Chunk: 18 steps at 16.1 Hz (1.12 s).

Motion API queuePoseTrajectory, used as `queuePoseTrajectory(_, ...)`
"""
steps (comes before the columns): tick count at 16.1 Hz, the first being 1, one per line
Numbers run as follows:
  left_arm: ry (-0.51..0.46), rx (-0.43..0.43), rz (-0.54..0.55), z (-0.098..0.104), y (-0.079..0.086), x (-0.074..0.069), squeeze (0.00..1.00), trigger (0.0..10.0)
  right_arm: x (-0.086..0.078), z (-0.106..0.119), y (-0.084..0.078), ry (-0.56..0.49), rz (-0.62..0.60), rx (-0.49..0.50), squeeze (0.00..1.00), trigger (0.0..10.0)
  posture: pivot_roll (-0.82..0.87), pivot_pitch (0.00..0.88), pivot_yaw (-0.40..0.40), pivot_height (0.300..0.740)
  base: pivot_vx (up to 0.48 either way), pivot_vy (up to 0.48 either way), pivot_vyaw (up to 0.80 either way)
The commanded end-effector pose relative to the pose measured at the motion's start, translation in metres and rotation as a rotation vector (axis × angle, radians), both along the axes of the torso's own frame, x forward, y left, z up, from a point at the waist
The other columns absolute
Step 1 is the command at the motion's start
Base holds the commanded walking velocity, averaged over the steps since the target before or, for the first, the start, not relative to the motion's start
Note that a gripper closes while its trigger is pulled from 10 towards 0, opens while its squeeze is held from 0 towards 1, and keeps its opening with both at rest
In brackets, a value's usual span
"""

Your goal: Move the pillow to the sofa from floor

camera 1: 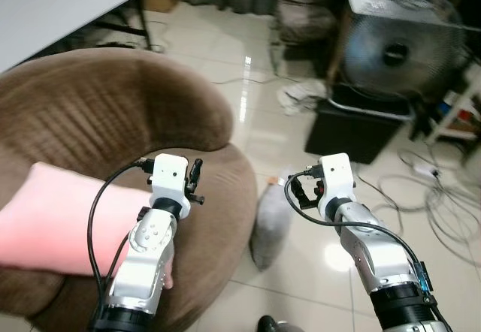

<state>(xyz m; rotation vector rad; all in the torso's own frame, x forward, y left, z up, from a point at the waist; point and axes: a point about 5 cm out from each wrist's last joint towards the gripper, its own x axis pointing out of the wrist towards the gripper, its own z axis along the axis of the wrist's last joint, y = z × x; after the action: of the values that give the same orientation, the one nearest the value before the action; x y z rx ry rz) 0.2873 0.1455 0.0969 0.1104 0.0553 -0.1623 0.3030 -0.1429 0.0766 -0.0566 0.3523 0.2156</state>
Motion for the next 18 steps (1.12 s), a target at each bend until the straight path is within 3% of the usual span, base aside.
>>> queuePoseTrajectory(1, -0.040, 0.010, -0.030, 0.0091, -0.0053, 0.0038, 0.00, 10.0, 0.0022, 0.0039, -0.0040, -0.015, -0.020, 0.000, 0.00, 10.0, 0.10, 0.000, -0.003, 0.740, 0.000, 0.000, -0.80)
queuePoseTrajectory(4, -0.054, 0.011, -0.036, 0.0117, -0.0040, 0.0060, 0.00, 10.0, 0.0027, 0.0039, -0.0038, -0.017, -0.027, 0.004, 0.00, 10.0, 0.09, 0.000, 0.004, 0.740, 0.000, 0.000, -0.80)
queuePoseTrajectory(9, -0.062, 0.019, -0.045, 0.0134, -0.0023, 0.0072, 0.00, 10.0, 0.0050, 0.0048, -0.0006, -0.018, -0.022, -0.001, 0.00, 10.0, 0.10, 0.000, 0.004, 0.740, 0.000, -0.397, -0.80)
queuePoseTrajectory(16, -0.065, 0.029, -0.053, 0.0136, -0.0007, 0.0069, 0.00, 10.0, 0.0053, 0.0023, 0.0039, -0.009, 0.001, -0.008, 0.00, 10.0, 0.11, 0.000, 0.006, 0.740, 0.000, -0.429, 0.00)
queuePoseTrajectory(18, -0.056, -0.017, -0.051, 0.0135, -0.0008, 0.0071, 0.00, 10.0, 0.0055, 0.0022, 0.0038, -0.010, 0.000, -0.008, 0.00, 10.0, 0.11, 0.000, 0.006, 0.740, 0.000, 0.238, 0.00)
